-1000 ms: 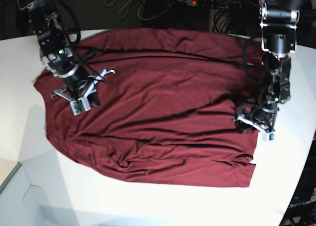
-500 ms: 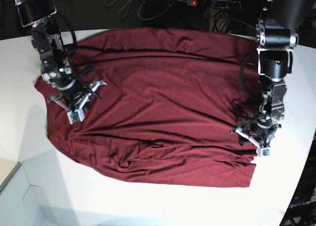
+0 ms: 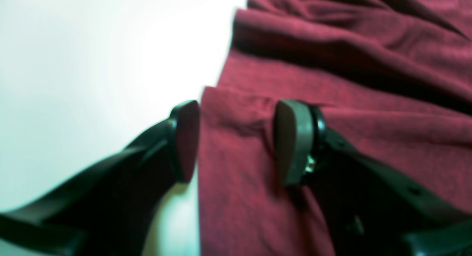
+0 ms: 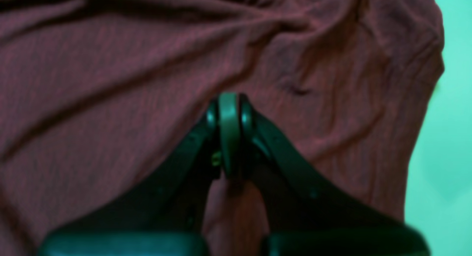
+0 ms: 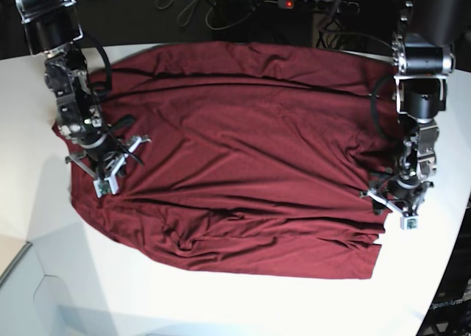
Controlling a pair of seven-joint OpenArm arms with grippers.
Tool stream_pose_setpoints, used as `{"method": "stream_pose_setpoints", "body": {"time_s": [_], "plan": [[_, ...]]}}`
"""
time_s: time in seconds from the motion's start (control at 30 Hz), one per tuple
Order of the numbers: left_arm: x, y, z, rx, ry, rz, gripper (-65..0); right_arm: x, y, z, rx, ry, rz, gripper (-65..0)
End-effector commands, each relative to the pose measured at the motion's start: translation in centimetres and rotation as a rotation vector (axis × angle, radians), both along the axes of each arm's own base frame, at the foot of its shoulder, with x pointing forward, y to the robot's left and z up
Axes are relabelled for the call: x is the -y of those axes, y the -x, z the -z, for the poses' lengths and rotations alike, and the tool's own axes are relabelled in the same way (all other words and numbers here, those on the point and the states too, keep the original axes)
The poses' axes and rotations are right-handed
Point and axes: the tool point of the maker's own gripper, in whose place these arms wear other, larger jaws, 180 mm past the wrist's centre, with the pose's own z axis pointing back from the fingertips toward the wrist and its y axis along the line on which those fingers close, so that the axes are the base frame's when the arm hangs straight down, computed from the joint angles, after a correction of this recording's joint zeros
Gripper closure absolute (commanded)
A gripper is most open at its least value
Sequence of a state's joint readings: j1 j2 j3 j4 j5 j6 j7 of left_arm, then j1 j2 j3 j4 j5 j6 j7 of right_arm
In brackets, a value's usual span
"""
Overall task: Layout the t-shirt on the table in an organized manner, then fold the t-shirt properly
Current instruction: 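Move both grippers inward over the maroon shirt and grasp its fabric, then drag the grasped fabric with both grippers back toward the shirt edge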
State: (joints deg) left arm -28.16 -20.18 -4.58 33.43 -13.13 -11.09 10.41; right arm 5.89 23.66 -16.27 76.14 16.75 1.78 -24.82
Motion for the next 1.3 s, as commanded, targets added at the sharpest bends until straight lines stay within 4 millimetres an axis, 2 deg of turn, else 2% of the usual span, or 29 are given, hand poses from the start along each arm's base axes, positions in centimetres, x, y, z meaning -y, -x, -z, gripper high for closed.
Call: {"method": "stream_pose_setpoints", "body": {"time_s": [0.0, 0.07, 0.17, 0.2, 0.33, 0.4, 0.47, 0.6, 0.67, 0.83, 1.0, 1.1, 1.27], "plan": [[-0.8, -1.7, -2.7, 0.078, -0.011, -0.010, -32.5, 0.5, -1.4, -1.8, 0.061, 0.007, 0.001, 0.0], [-1.6, -2.0, -3.5, 0.097, 0.003, -0.038, -32.5, 0.5, -1.4, -1.8, 0.061, 0.007, 0.001, 0.0], [-2.0, -3.0, -6.7, 0.181, 0.006, -0.049, -32.5, 0.5, -1.3, -1.8, 0.060, 0.007, 0.001, 0.0], [-2.0, -2.8, -7.1, 0.179, 0.006, -0.048, -32.5, 0.5, -1.2, -1.7, 0.058, 0.007, 0.001, 0.0], [-0.6, -2.1, -9.7, 0.170, -0.008, -0.007, -32.5, 0.5, -1.1, -1.6, 0.055, 0.007, 0.001, 0.0], [0.4, -1.0, -10.1, 0.141, -0.023, 0.024, -32.5, 0.4, -1.1, -1.7, 0.057, 0.006, -0.001, 0.0], [2.0, 0.4, -9.6, 0.096, -0.022, 0.057, -32.5, 0.3, -1.1, -1.7, 0.059, 0.004, -0.002, 0.0], [4.0, 3.3, -6.3, 0.017, -0.004, 0.087, -32.5, 0.0, -1.0, -1.5, 0.053, 0.002, -0.007, 0.0], [3.8, 4.3, -4.1, -0.019, 0.008, 0.076, -32.5, -0.7, -1.0, -1.3, 0.050, -0.015, -0.008, 0.0], [3.3, 5.3, 0.4, -0.051, 0.049, 0.028, -32.5, -1.1, -1.1, -1.3, 0.053, -0.024, -0.010, 0.0], [2.2, 3.7, 1.2, -0.044, 0.074, -0.017, -32.5, -1.8, -1.3, -1.4, 0.057, -0.040, -0.010, 0.0], [0.7, 3.2, 1.5, -0.043, 0.068, -0.046, -32.5, -1.9, -1.3, -1.3, 0.055, -0.042, -0.009, 0.0], [-0.9, 3.3, 2.0, -0.050, 0.062, -0.077, -32.5, 0.0, -1.6, 0.9, -0.007, -0.019, 0.038, 0.0]]}}
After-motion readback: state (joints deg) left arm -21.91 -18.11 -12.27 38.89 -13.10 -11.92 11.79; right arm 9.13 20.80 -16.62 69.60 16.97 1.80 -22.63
